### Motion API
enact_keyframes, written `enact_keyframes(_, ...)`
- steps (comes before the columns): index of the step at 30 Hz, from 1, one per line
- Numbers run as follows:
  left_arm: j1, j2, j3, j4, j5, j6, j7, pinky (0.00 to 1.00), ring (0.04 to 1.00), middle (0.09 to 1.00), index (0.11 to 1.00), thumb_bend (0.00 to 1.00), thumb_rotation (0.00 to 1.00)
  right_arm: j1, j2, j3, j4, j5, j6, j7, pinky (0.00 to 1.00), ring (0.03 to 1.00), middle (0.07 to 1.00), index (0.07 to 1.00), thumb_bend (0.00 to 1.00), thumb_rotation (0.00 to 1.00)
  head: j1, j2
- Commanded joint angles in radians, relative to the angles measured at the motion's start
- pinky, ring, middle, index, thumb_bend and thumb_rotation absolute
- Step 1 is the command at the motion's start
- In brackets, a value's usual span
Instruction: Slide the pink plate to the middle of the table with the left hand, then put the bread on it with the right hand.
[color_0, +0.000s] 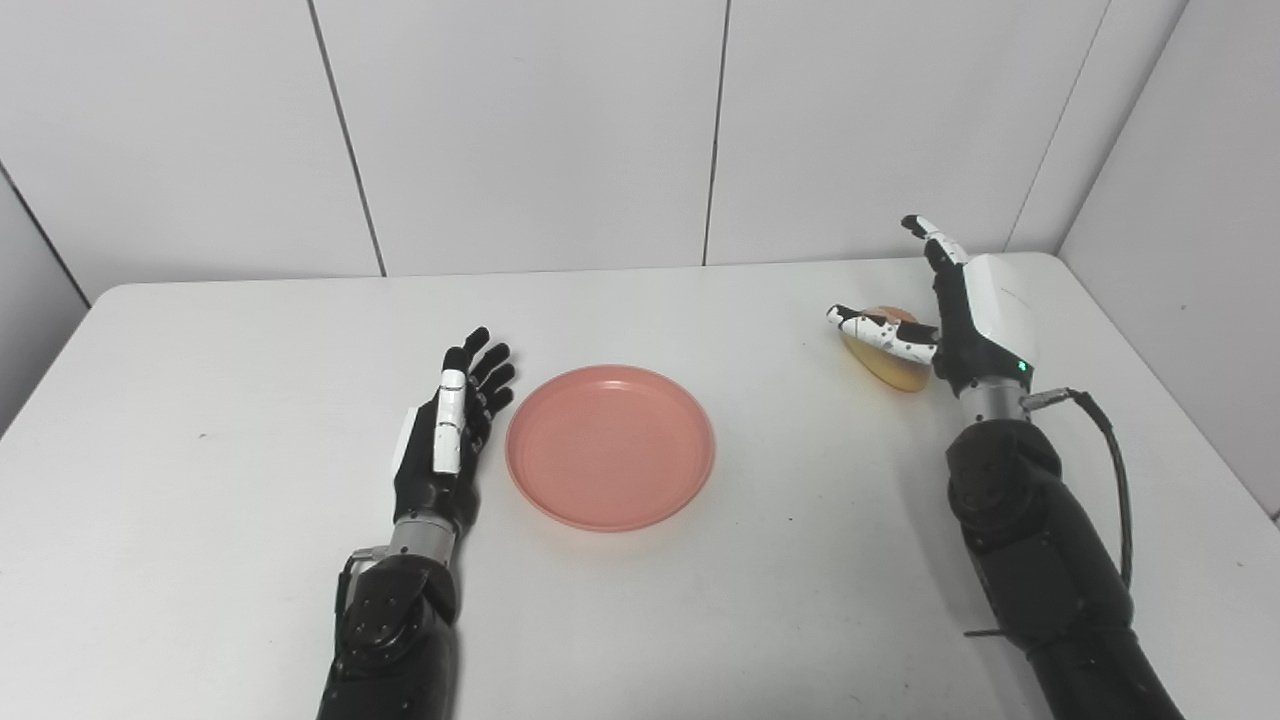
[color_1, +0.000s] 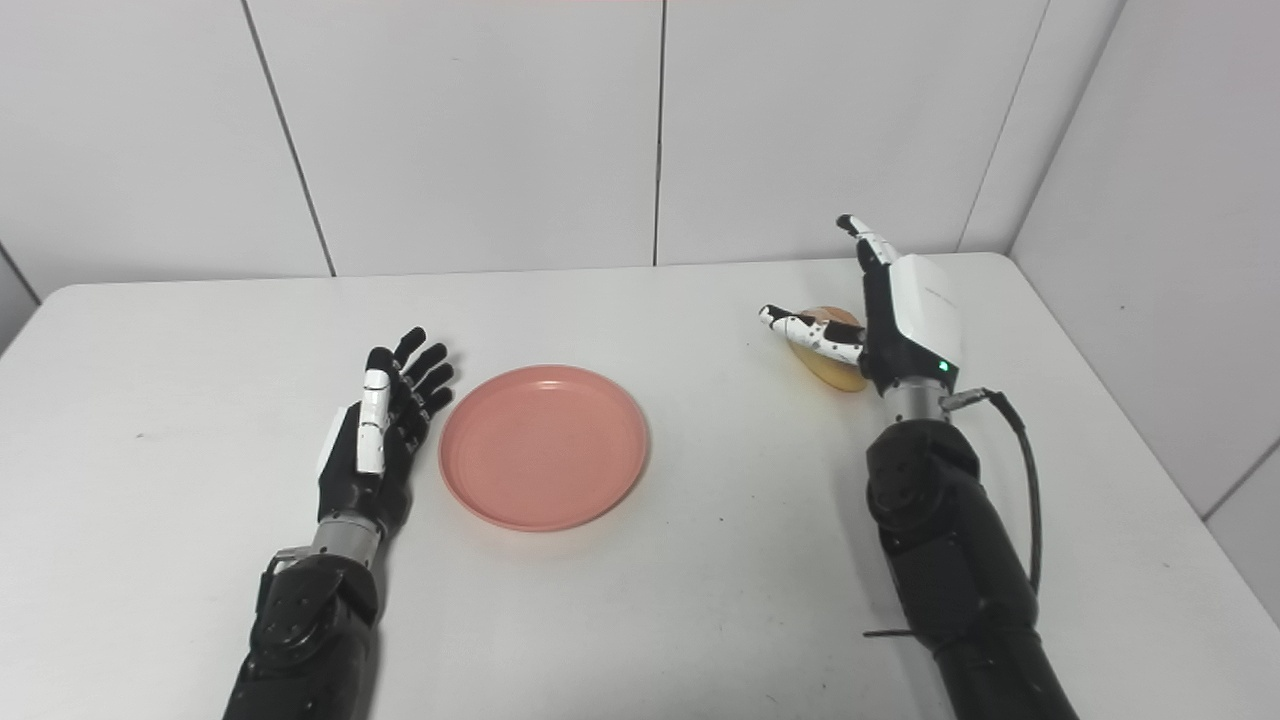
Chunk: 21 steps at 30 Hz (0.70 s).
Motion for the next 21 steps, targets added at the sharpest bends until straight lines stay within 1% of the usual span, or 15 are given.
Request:
enact_keyframes(1, -0.029, 0.0, 0.0, -0.006, -0.004, -0.004, -0.01, 0.91, 0.904, 0.901, 0.897, 0.6, 1.0, -0.064, -0.033, 0.006, 0.001, -0.024, 0.019, -0.034, 0.74, 0.84, 0.864, 0.852, 0.84, 0.45, -0.001, -0.001)
enact_keyframes(5, -0.03, 0.0, 0.001, -0.003, -0.01, -0.016, -0.015, 0.91, 0.9, 0.899, 0.899, 0.6, 1.0, -0.08, -0.056, 0.028, 0.052, -0.04, 0.034, -0.032, 0.77, 0.847, 0.868, 0.86, 0.84, 0.4, 0.001, -0.002)
enact_keyframes(9, -0.028, 0.0, -0.001, -0.006, -0.01, -0.014, -0.019, 0.91, 0.902, 0.898, 0.898, 0.6, 1.0, -0.091, -0.07, 0.051, 0.099, -0.042, 0.055, -0.009, 0.8, 0.853, 0.872, 0.874, 0.85, 0.4, 0.003, 0.001)
enact_keyframes(12, -0.024, -0.003, -0.002, -0.019, -0.008, -0.004, -0.016, 0.91, 0.901, 0.896, 0.897, 0.6, 1.0, -0.098, -0.07, 0.059, 0.125, -0.025, 0.064, 0.008, 0.79, 0.849, 0.87, 0.877, 0.85, 0.38, 0.004, 0.002)
enact_keyframes(16, -0.02, -0.004, -0.006, -0.029, -0.001, 0.005, -0.012, 0.91, 0.903, 0.899, 0.904, 0.59, 1.0, -0.106, -0.066, 0.072, 0.162, -0.005, 0.053, 0.012, 0.73, 0.809, 0.833, 0.845, 0.88, 0.34, 0.01, 0.008)
enact_keyframes(18, -0.02, -0.004, -0.008, -0.029, 0.0, 0.005, -0.01, 0.91, 0.906, 0.901, 0.905, 0.59, 1.0, -0.106, -0.063, 0.087, 0.167, -0.006, 0.062, 0.022, 0.75, 0.818, 0.842, 0.844, 0.87, 0.32, 0.01, 0.008)
enact_keyframes(21, -0.018, -0.005, -0.009, -0.036, 0.001, 0.008, -0.009, 0.91, 0.906, 0.901, 0.905, 0.59, 1.0, -0.104, -0.063, 0.111, 0.172, -0.012, 0.062, 0.024, 0.75, 0.819, 0.846, 0.837, 0.87, 0.31, 0.009, 0.009)
